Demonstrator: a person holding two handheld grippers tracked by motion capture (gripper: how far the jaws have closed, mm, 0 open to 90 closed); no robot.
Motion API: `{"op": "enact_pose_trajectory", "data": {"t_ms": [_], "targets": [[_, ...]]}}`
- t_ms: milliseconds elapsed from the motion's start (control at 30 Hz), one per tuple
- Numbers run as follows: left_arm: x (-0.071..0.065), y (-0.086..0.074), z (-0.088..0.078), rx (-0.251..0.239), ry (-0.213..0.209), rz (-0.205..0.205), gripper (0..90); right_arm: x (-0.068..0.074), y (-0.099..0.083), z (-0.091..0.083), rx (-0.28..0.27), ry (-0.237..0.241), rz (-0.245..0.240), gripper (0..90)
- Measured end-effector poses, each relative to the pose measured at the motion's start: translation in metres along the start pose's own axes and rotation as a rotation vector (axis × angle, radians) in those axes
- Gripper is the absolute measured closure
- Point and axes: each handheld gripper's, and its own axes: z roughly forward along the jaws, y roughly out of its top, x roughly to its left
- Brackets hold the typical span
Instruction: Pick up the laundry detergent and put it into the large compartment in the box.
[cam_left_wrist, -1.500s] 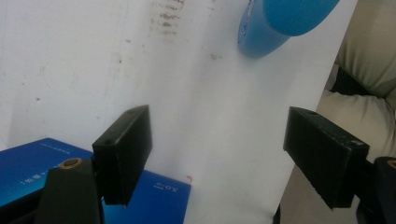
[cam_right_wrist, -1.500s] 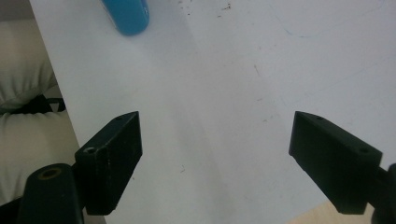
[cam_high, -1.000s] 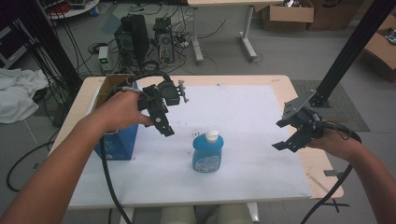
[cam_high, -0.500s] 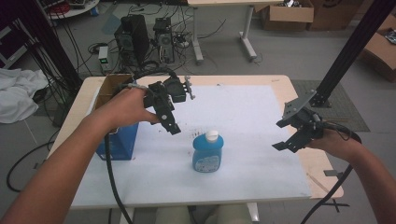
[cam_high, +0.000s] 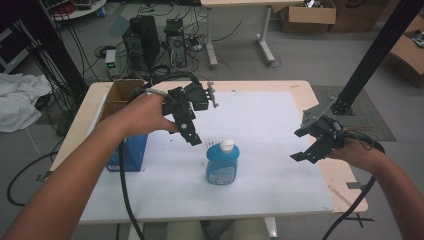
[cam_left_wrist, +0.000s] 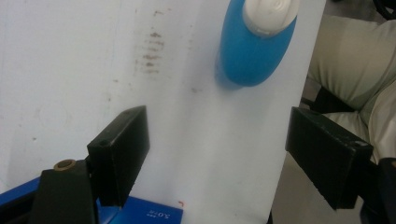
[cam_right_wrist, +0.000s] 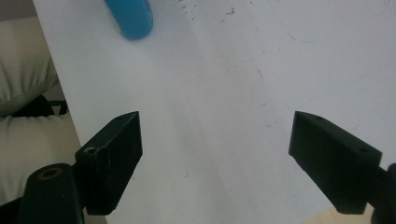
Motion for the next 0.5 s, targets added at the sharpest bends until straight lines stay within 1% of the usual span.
{"op": "enact_pose_trajectory", "data": {"t_ms": [33,67,133,267,367,500], "targets": [[-0.001,0.002,0.001,-0.007,-0.004,-0.002,22.3,0.0,0.0,0.0,0.0,0.0,0.0,17.3],[-0.002,0.003,0.001,-0.002,-0.006,0.011,22.3,0.0,0.0,0.001,0.0,0.0,0.001,17.3],[-0.004,0.007,0.002,-0.006,-0.011,0.022,22.2,0.0,0.0,0.001,0.0,0.0,0.001,17.3],[-0.008,0.014,0.006,0.001,-0.013,0.042,21.7,0.0,0.001,0.001,0.0,-0.001,-0.001,17.3],[-0.012,0.019,0.008,0.002,-0.018,0.064,21.6,0.0,0.001,0.001,0.0,-0.001,-0.003,17.3],[-0.015,0.025,0.011,0.002,-0.02,0.079,21.3,0.001,0.0,0.002,0.004,-0.001,-0.001,17.3]]}}
